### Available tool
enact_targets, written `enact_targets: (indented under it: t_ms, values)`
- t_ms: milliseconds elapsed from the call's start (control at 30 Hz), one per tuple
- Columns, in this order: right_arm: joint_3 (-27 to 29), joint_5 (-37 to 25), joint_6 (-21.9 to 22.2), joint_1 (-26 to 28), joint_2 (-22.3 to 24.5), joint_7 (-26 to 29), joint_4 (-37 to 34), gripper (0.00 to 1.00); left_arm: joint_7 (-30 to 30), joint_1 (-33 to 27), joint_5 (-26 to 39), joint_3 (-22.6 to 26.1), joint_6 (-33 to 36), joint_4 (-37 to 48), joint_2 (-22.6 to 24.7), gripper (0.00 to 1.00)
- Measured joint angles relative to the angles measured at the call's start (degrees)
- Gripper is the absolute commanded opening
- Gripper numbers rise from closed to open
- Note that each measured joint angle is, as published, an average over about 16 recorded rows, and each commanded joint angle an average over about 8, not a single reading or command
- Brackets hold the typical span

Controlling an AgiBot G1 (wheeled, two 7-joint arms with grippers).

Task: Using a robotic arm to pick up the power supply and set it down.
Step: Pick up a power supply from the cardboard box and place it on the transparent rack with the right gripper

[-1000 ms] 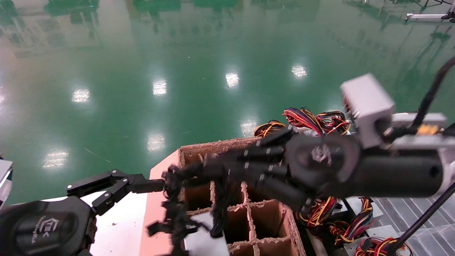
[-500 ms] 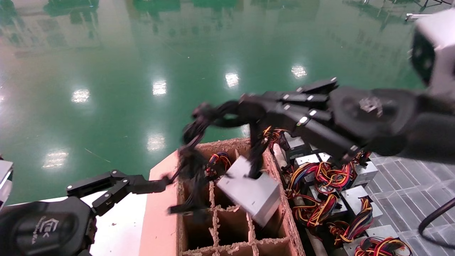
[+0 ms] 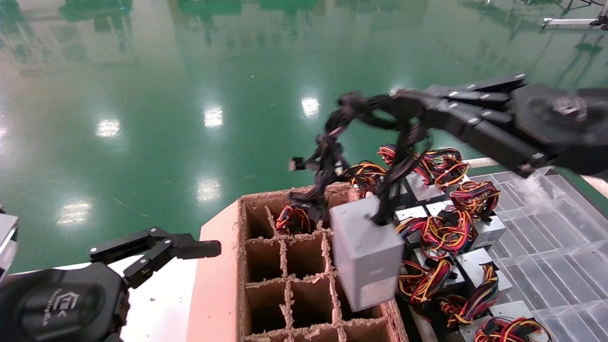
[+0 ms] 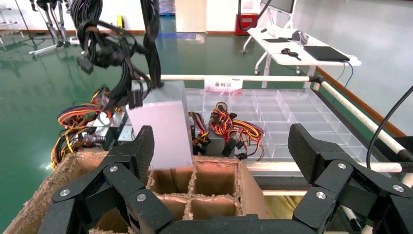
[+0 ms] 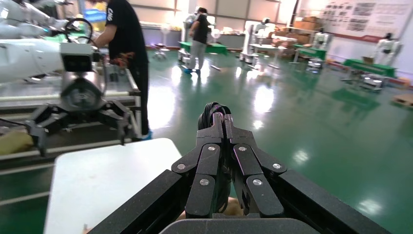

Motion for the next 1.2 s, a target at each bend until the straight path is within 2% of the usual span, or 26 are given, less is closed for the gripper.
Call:
enact_targets:
  t_ms: [700, 933, 1200]
  values:
    - [-3.58, -10.77, -0.15, 13.58, 9.59, -1.69, -11.01, 0.00, 0.04, -0.02, -0.05, 0.07, -0.03, 0.00, -0.03, 1.00]
    - [-5.07, -13.19, 0.06, 14.96, 12.43, -2.91, -15.49, 0.00, 0.05, -0.02, -0.06, 0.09, -0.04, 0.00, -0.04, 1.00]
    - [-6.65, -14.82, 0.37, 14.04, 14.63, -4.38, -19.71, 0.00, 0.06, -0.03, -0.08, 0.12, -0.05, 0.00, -0.05, 1.00]
